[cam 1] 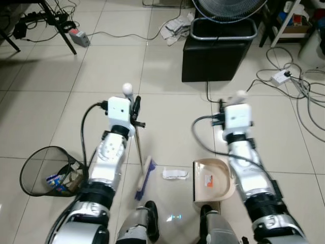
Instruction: Sweep floor
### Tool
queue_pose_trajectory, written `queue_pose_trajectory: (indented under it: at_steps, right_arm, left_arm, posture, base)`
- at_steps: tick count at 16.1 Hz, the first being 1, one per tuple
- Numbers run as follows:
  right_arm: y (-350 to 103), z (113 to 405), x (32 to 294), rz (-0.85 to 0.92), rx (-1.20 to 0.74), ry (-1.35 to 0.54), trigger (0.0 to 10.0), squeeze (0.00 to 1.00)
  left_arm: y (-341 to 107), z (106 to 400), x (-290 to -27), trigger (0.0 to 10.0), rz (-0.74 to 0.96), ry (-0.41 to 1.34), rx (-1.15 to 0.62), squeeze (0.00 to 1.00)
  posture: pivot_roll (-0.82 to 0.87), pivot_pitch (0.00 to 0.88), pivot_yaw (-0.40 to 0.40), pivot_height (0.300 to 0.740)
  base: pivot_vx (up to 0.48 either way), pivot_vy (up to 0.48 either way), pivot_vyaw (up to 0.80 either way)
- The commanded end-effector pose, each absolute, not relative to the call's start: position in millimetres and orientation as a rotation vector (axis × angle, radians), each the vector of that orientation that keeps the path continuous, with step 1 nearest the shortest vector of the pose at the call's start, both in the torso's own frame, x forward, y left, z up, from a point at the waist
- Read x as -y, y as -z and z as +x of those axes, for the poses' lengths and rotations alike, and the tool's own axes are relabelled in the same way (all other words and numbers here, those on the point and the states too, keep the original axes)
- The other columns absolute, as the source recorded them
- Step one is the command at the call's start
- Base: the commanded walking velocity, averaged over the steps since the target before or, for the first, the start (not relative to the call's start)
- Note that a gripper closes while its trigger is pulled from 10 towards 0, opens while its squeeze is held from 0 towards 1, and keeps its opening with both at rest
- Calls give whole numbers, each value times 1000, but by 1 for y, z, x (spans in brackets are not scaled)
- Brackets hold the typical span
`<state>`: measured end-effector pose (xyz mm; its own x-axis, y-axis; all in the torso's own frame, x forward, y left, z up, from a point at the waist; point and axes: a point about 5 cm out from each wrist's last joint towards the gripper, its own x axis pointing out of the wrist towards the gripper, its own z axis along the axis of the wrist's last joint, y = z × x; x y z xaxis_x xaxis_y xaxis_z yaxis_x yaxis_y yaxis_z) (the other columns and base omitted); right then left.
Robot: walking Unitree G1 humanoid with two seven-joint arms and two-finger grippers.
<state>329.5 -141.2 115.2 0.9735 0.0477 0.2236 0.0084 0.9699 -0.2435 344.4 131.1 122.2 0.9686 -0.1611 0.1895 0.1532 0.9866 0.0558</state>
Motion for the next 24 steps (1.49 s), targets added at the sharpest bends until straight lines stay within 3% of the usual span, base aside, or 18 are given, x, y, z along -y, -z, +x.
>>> queue_pose_trajectory:
  at_steps: [1, 6, 10, 12, 15, 19, 21, 24]
  right_arm:
    - [-109, 327, 132, -234, 222, -46, 10000, 0]
    - [-109, 328, 131, -165, 235, -18, 10000, 0]
    - [-108, 328, 146, -118, 240, 41, 10000, 0]
    - [-110, 325, 154, -89, 254, 64, 10000, 0]
    - [-109, 320, 165, -47, 259, 98, 10000, 0]
    - [-107, 319, 172, -2, 254, 129, 10000, 0]
    - [-127, 323, 175, 106, 302, 145, 10000, 0]
    - [-145, 324, 178, 117, 356, 158, 10000, 0]
  left_arm:
    - [-111, 343, -130, 10000, 2, 131, 148, 0]
    - [-122, 344, -91, 10000, -352, 285, 180, 0]
    - [-141, 351, -91, 10000, -462, 322, 242, 0]
    - [-157, 355, -98, 10000, -365, 403, 312, 0]
    - [-193, 356, -116, 10000, -80, 567, 476, 0]
    - [-215, 359, -141, 10000, 79, 625, 525, 0]
    - [-207, 367, -181, 10000, 149, 411, 434, 0]
    - [-185, 367, -198, 10000, 178, 301, 287, 0]
  posture:
    - [29, 333, 102, 740]
    - [19, 297, 109, 740]
    - [13, 257, 110, 740]
    - [8, 231, 111, 740]
    - [14, 194, 110, 740]
    - [13, 160, 113, 740]
    - [7, 133, 113, 740]
    - [-8, 121, 111, 740]
  base:
    - [0, 0, 0]
    - [0, 0, 0]
    - [0, 0, 0]
    - [0, 0, 0]
    - [0, 0, 0]
    - [0, 0, 0]
    - [0, 0, 0]
    - [0, 0, 0]
